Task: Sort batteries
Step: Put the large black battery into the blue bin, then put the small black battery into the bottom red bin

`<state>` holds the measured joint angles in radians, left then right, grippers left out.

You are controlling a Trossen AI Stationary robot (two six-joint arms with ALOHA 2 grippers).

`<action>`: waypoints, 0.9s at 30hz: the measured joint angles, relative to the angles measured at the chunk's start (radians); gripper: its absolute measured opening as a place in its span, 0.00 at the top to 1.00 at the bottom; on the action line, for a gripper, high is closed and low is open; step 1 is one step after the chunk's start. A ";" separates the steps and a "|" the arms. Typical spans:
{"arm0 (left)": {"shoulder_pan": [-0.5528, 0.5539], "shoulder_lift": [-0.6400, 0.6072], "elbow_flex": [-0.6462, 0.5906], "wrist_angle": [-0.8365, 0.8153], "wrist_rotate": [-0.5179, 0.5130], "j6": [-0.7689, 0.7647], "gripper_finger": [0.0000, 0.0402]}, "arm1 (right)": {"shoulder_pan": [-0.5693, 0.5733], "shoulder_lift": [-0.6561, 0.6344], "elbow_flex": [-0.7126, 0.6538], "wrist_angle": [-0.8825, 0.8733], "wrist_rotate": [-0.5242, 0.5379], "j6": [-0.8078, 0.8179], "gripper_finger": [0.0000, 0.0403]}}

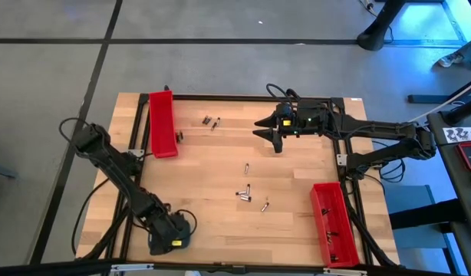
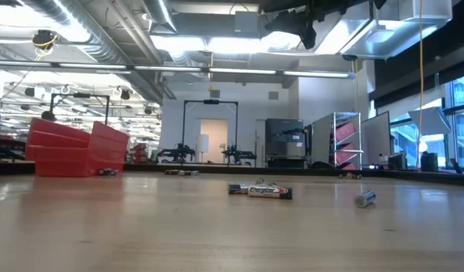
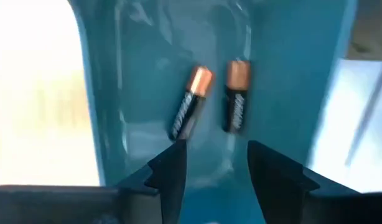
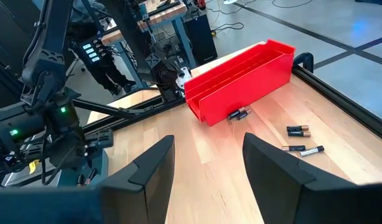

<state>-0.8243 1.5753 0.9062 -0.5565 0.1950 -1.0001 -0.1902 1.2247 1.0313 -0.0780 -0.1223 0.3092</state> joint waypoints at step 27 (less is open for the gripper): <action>0.281 -0.440 0.021 -0.107 -0.210 0.389 0.87 | 0.125 0.012 -0.001 0.004 0.216 0.292 0.53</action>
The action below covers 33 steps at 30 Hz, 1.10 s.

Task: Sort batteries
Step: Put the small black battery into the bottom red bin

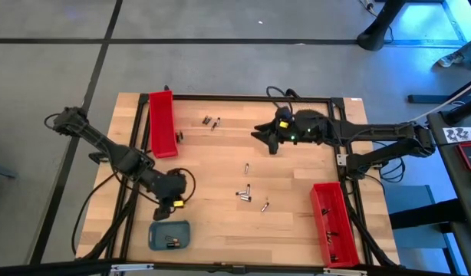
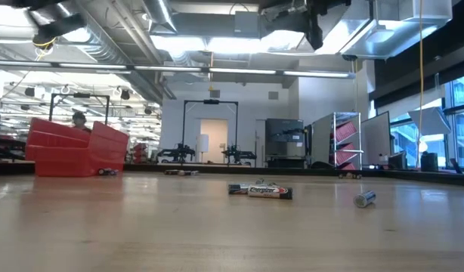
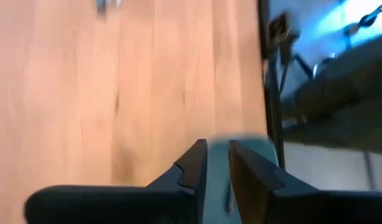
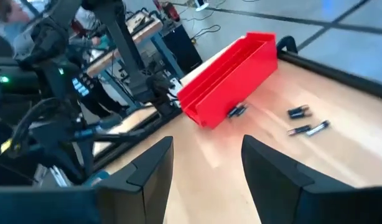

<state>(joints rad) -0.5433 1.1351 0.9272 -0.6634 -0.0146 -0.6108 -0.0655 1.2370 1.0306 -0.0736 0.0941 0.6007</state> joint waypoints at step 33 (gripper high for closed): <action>-0.236 0.644 0.232 0.513 -0.013 -0.061 1.00 | 0.452 0.130 0.001 -0.040 0.226 0.278 0.53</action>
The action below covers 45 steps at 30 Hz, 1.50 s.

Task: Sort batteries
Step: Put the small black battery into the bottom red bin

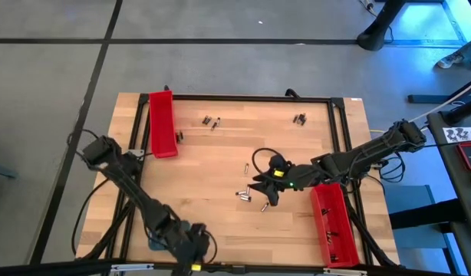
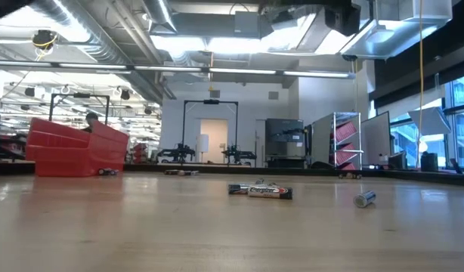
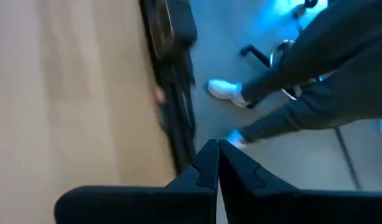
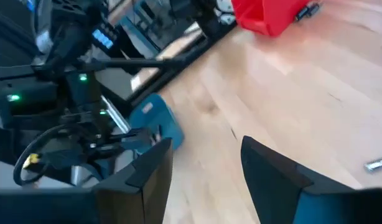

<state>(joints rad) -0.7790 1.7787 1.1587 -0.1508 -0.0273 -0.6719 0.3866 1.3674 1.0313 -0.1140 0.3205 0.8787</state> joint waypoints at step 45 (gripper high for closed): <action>0.017 0.324 0.095 0.165 -0.058 -0.067 1.00 | 0.000 -0.001 0.000 -0.024 -0.131 -0.016 0.53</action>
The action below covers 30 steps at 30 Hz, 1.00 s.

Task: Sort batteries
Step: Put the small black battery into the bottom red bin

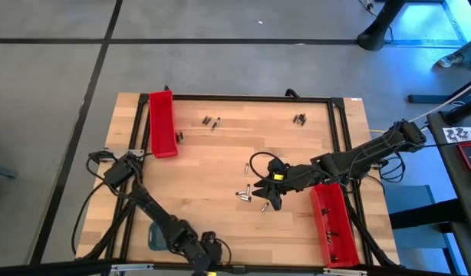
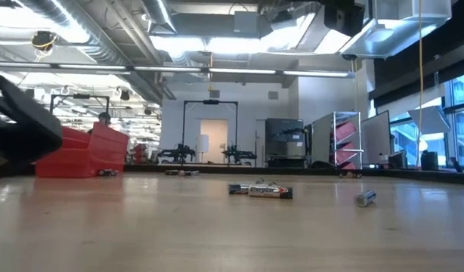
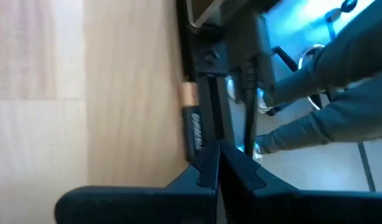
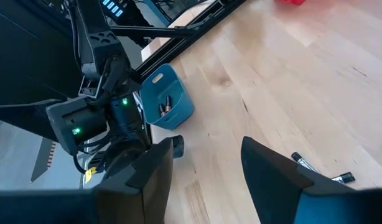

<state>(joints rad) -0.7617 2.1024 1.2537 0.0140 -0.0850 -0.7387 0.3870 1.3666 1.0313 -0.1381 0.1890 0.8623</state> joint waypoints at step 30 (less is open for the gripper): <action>-0.016 -0.036 0.062 -0.141 -0.234 0.177 0.55 | -0.001 0.000 0.000 -0.101 -0.021 -0.016 0.53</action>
<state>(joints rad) -0.7776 2.0668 1.3155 -0.1270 -0.3189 -0.5619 0.3859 1.3663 1.0309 -0.2393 0.1684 0.8466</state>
